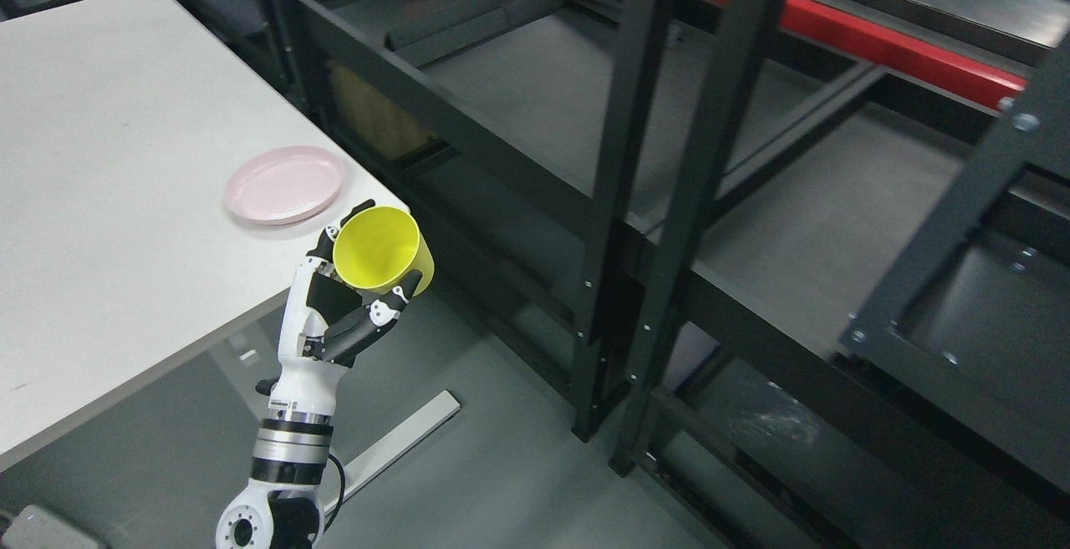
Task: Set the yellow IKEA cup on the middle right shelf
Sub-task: 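Hold the yellow cup in the left hand while turning toward the shelves, then raise the left hand with the cup up onto the upper shelf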
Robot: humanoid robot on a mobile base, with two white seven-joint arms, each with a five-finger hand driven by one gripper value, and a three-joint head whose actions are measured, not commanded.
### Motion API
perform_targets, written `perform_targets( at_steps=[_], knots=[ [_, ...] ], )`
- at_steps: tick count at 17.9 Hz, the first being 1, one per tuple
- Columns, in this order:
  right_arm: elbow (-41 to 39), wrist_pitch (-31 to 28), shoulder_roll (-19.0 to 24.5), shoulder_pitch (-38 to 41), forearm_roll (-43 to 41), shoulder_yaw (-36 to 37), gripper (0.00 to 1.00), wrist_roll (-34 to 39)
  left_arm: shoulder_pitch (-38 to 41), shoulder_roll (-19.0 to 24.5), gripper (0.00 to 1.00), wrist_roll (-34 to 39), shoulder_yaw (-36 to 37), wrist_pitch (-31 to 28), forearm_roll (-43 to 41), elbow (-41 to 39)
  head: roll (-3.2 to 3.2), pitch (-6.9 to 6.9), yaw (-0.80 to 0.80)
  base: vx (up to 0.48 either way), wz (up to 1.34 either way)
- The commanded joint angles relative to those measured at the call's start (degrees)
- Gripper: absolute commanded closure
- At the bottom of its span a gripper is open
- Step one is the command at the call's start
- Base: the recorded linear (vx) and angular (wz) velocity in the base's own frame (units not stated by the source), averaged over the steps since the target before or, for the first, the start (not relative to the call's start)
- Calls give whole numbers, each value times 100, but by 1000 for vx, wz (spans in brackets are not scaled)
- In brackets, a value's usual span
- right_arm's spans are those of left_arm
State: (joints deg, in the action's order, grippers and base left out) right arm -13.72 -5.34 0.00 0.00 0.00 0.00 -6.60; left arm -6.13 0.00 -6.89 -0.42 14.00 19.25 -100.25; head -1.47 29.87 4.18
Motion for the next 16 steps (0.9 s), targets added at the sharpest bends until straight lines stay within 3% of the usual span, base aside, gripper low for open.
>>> perform_targets(
  at_steps=[1, 10, 16],
  knots=[
    [1, -2, -100, 79, -141, -97, 1, -8, -11, 100, 99, 4, -55, -2, 44, -56, 0, 0, 0, -214, -828],
    [1, -2, -100, 79, -141, -97, 1, -8, -160, 100, 99, 4, 182, -2, 44, -74, 0, 0, 0, -205, -1003],
    [0, -2, -100, 79, -141, -97, 1, -8, -546, 100, 99, -5, 375, 138, 44, -144, 0, -2, 0, -70, -677]
  ],
)
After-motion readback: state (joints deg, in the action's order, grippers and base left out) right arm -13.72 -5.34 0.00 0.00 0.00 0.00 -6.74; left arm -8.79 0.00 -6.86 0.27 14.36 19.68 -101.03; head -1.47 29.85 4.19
